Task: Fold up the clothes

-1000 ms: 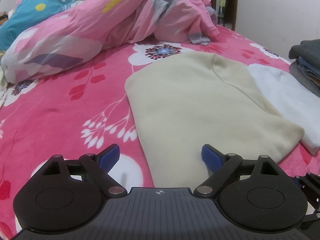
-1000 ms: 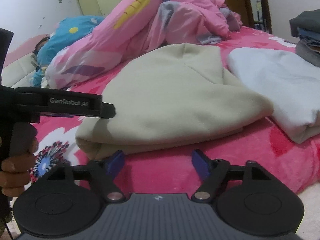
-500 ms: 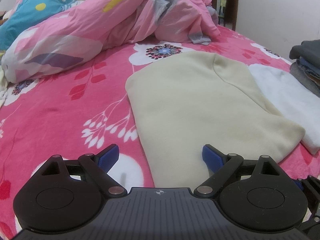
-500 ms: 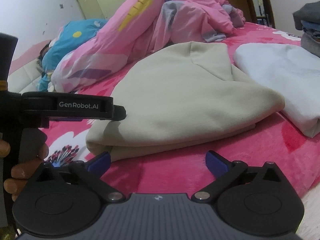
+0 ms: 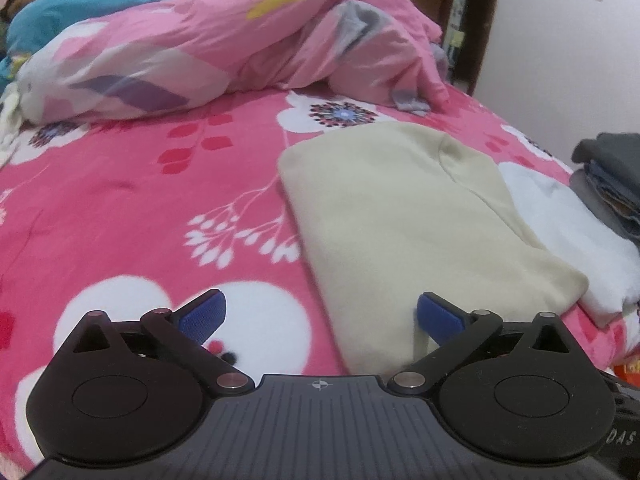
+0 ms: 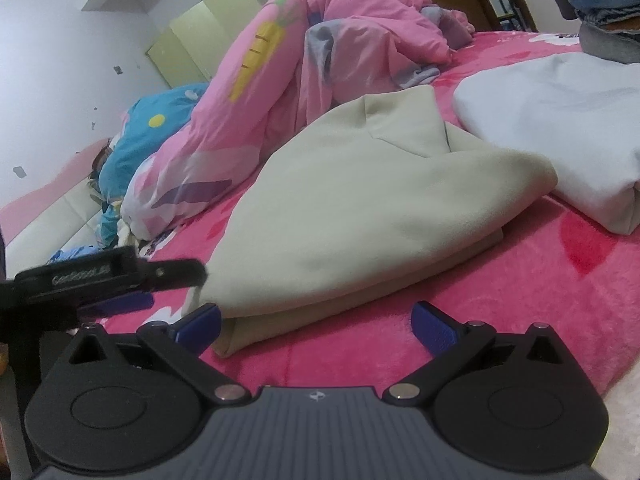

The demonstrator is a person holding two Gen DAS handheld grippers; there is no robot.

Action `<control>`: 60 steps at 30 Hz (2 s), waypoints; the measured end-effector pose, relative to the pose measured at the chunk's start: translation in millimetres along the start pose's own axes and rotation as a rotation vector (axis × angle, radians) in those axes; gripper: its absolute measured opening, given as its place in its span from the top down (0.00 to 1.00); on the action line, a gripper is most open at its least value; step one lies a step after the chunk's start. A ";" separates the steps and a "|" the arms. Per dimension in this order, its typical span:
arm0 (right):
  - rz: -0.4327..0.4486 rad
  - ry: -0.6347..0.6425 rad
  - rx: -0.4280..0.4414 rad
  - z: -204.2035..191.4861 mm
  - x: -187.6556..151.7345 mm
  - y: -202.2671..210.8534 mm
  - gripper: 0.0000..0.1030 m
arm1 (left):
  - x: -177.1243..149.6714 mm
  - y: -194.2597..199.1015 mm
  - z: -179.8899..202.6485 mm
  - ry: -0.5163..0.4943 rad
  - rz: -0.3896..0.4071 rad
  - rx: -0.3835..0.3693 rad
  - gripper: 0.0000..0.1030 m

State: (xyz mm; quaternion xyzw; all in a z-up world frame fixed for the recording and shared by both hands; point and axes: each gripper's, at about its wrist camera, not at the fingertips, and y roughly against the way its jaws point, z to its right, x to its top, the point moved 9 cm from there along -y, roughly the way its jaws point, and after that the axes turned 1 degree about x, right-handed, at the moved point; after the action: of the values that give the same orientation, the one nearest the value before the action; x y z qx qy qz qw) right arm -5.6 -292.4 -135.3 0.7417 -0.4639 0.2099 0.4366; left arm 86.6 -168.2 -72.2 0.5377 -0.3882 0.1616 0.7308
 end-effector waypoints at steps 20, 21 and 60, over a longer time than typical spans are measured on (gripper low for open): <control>-0.016 -0.202 0.062 11.6 16.6 1.9 0.00 | -25.1 12.6 -34.3 0.069 -0.028 -0.031 0.00; -0.006 -0.252 0.092 12.6 20.7 3.7 0.00 | -28.5 12.7 -36.3 0.083 -0.035 -0.049 0.00; -0.149 -1.037 0.363 -23.2 10.8 -89.3 0.00 | -39.0 20.6 -42.0 0.125 0.057 -0.331 0.07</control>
State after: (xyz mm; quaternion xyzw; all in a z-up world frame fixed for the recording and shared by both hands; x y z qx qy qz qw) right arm 79.7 -261.5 -155.7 0.8422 -0.5205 -0.1375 0.0298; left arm 64.4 -115.3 -92.6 0.3877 -0.3786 0.1490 0.8272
